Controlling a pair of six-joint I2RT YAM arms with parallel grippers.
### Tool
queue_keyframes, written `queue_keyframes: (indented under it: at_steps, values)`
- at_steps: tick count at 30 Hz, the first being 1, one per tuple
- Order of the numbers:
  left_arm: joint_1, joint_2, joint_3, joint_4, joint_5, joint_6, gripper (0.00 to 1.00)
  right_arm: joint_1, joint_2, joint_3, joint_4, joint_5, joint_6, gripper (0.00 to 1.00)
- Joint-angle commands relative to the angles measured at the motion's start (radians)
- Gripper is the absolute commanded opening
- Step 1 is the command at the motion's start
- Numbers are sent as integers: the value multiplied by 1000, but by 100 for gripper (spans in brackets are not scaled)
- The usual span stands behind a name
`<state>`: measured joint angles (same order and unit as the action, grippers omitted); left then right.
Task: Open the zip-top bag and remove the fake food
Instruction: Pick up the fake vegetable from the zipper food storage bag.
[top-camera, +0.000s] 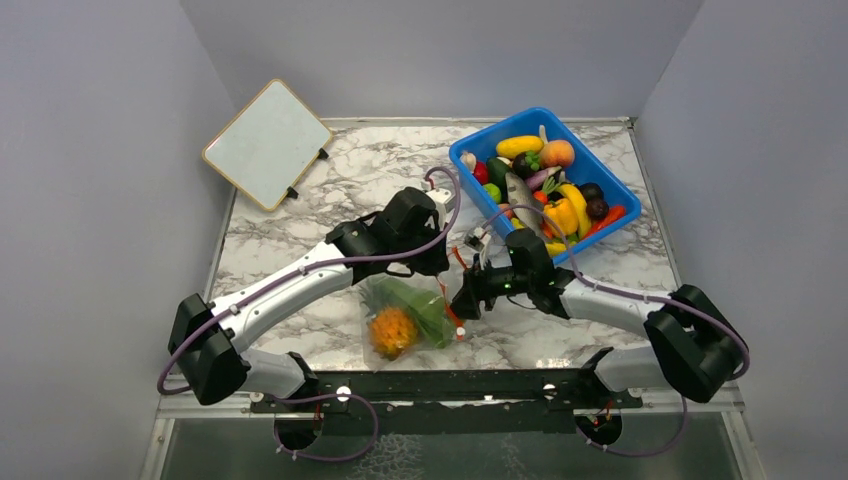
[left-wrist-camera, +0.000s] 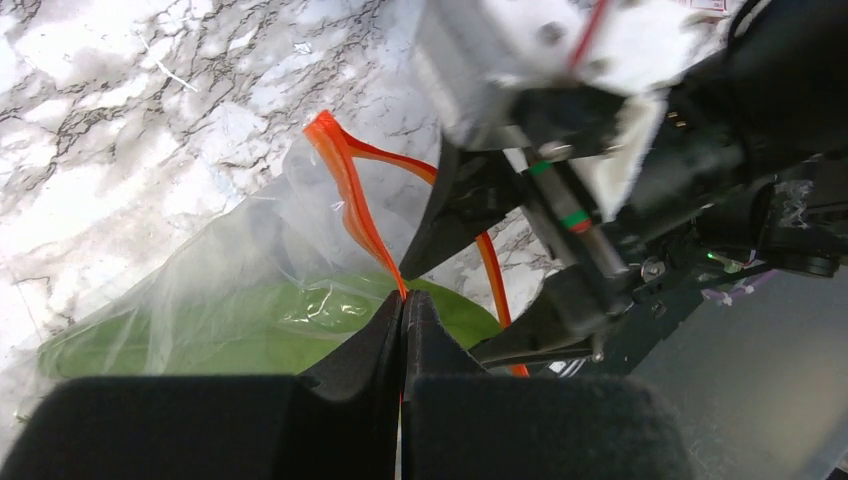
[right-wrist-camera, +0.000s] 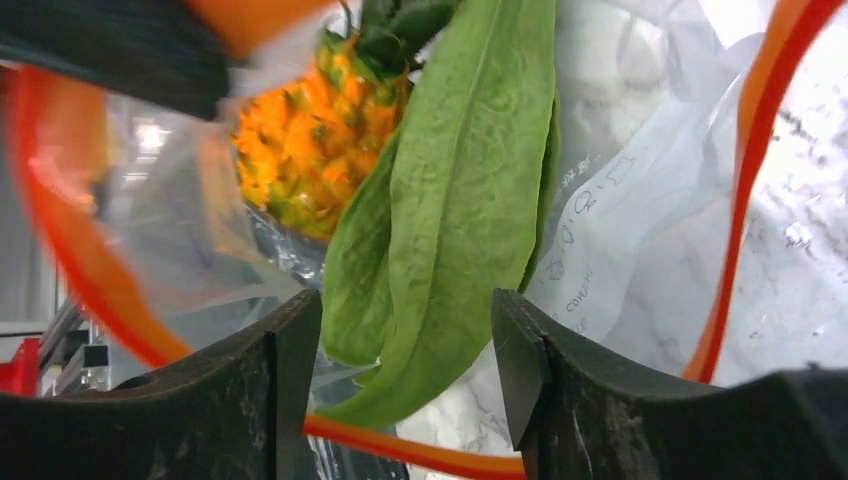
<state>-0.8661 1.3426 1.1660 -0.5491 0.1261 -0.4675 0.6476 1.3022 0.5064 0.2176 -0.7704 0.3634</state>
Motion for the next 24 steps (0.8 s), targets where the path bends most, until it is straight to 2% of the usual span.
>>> queue_keyframes:
  at_steps: [1, 7, 10, 16, 19, 24]
  values:
    - [-6, -51, -26, 54, 50, 23, 0, 55, 63, 17, 38, 79, 34, 67]
    - [-6, -53, -39, 65, 54, 21, 0, 119, 146, 23, 39, 106, 62, 72]
    - [-7, -53, -43, 69, 46, 12, 0, 147, 177, 18, 43, 182, 86, 72]
    - [-7, -66, -72, 94, 22, -21, 0, 222, 242, 0, 167, 201, 143, 71]
    - [-6, -74, -89, 110, 22, -42, 0, 231, 270, -22, 247, 244, 213, 61]
    - [-7, -98, -116, 120, -5, -59, 0, 231, 247, -58, 371, 268, 310, 33]
